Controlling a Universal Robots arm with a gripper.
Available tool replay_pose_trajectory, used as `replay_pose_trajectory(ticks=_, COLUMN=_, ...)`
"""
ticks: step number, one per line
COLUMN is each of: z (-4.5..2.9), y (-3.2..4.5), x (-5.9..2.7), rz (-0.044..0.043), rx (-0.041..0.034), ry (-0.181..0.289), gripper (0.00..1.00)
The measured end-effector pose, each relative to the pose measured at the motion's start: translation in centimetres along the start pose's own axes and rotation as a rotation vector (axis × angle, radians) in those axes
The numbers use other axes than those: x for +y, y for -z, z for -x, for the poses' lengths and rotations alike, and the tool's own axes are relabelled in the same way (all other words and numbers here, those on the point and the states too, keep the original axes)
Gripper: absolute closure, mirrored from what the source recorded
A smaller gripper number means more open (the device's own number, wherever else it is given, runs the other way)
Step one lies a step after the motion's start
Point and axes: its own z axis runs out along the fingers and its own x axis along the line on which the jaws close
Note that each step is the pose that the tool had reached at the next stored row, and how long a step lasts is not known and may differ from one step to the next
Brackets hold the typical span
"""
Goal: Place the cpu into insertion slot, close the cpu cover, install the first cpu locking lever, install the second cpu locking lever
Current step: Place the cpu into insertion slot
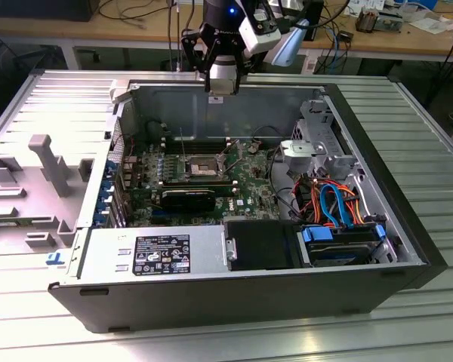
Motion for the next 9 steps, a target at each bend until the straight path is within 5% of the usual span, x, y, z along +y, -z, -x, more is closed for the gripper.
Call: replay_pose_trajectory(ticks=9, z=0.00, y=-0.09, x=-0.12, rz=-0.0002, rx=0.0001, ry=0.000, gripper=0.46)
